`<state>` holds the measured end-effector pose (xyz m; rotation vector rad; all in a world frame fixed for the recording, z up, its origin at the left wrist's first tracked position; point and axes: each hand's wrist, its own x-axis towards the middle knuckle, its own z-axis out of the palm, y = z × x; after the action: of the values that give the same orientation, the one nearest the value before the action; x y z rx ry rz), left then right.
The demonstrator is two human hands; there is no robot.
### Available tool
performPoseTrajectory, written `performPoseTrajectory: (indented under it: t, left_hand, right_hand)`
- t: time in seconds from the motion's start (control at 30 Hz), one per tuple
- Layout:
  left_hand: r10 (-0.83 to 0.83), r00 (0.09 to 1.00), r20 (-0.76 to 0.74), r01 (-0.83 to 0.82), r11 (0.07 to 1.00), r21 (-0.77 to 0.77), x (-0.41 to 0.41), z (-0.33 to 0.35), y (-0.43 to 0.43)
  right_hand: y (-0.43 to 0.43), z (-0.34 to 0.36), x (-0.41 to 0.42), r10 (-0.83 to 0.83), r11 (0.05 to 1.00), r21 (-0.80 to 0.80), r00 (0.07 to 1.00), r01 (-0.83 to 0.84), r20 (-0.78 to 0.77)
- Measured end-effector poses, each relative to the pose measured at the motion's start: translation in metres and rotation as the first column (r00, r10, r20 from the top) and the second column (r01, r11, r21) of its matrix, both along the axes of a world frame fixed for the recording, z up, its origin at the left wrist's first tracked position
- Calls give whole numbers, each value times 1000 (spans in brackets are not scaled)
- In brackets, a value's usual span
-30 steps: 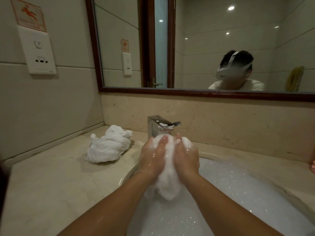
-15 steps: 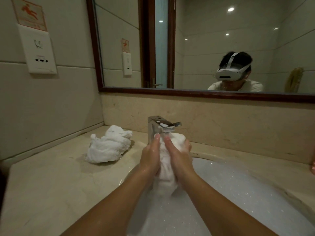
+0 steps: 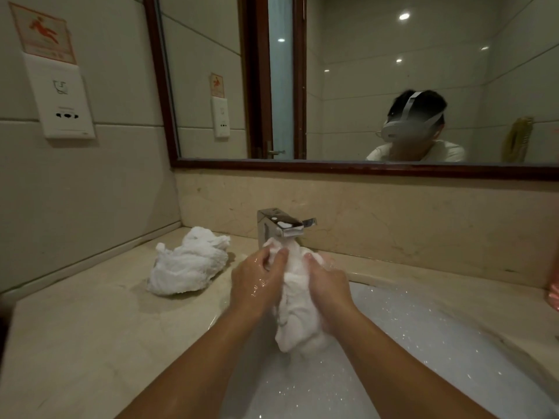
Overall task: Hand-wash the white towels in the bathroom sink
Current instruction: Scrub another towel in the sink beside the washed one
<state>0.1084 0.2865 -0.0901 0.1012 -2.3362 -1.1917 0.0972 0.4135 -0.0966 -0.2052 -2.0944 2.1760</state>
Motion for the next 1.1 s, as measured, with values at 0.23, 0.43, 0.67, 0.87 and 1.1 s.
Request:
performPoseTrajectory:
  t: [0.23,0.43,0.67,0.87,1.1]
  left_hand:
    - [-23,986,164,23,1000,1,3,4,5]
    - [-364,927,89,259,795,549,6,2,8]
    - [-374,921,-109,363,719,592,-4,-7,8]
    - [-346,932,106,191,718,669,-8,-8,9]
    - [-520,807,281,193,681,707,1,-14,21]
  right_hand:
    - [5,4,-5,-80,995,-58,997,81,24]
    - [12,6,-8,-69,973,-217,996,81,62]
    - [4,12,-8,11,984,-176,999,-20,-52]
    - [2,4,-11,-87,986,-148,996,82,-27]
    - [-2,14,-5,-119,980,-174,989,102,-92]
